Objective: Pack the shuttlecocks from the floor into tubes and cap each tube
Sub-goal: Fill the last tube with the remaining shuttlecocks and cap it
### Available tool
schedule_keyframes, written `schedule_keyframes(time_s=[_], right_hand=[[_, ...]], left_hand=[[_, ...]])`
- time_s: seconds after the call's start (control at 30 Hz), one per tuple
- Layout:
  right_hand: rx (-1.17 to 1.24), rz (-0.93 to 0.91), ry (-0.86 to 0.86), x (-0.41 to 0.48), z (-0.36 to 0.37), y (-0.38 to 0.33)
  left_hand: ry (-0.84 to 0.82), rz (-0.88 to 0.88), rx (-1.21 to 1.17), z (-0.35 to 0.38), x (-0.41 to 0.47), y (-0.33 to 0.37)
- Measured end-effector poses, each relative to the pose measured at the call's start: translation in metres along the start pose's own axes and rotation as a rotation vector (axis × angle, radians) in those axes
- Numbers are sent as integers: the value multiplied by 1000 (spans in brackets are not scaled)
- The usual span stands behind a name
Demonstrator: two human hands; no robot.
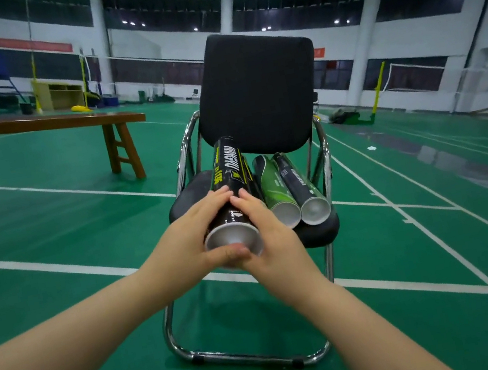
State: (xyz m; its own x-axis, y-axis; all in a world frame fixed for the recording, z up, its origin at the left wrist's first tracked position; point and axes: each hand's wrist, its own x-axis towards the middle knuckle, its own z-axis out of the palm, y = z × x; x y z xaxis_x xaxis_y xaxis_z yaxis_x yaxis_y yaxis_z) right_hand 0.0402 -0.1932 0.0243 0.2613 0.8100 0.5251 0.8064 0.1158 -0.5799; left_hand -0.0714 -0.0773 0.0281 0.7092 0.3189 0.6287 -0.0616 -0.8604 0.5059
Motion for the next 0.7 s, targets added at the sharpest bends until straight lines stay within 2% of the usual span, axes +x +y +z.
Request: schedule_keyframes(time_s=[0.2, 0.43, 0.57, 0.63, 0.7], right_hand=[[-26, 34, -66, 32, 18, 52], [-103, 38, -136, 64, 35, 82], [-324, -9, -156, 73, 43, 94], [-497, -62, -90, 77, 49, 101], [-637, -163, 73, 80, 56, 110]], left_hand=[[9, -76, 41, 27, 21, -49], [51, -108, 71, 45, 37, -95], [28, -139, 71, 50, 39, -112], [6, -152, 71, 52, 42, -117], [-12, -160, 94, 53, 47, -124]])
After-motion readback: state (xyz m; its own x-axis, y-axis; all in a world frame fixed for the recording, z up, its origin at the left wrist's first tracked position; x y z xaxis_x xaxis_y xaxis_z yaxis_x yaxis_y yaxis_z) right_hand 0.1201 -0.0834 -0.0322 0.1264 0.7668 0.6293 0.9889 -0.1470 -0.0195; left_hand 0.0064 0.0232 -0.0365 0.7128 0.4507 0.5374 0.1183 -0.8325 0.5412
